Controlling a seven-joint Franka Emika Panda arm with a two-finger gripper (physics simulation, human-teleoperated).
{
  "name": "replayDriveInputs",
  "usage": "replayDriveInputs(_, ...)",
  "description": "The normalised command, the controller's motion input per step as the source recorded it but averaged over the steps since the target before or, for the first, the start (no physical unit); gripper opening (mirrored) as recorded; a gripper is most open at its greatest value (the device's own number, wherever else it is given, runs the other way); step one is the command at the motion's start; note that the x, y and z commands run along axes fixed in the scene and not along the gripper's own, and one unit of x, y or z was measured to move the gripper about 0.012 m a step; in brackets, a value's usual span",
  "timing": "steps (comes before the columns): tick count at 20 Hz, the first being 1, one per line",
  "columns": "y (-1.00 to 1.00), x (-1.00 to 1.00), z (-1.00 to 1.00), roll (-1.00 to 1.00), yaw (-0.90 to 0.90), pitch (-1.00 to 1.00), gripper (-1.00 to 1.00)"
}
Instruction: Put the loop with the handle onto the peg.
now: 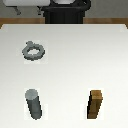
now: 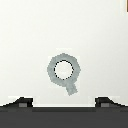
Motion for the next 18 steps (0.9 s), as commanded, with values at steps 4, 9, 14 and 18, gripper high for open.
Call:
replayDriveInputs(4,-0.25,0.0,0.0,0.0,0.6,0.0,1.0)
replayDriveInputs(9,-0.2,0.0,0.0,0.0,0.03,0.0,1.0)
replayDriveInputs(14,0.0,0.0,-0.2,0.0,0.0,0.0,1.0)
replayDriveInputs(18,0.0,0.0,-1.0,0.0,0.0,0.0,1.0)
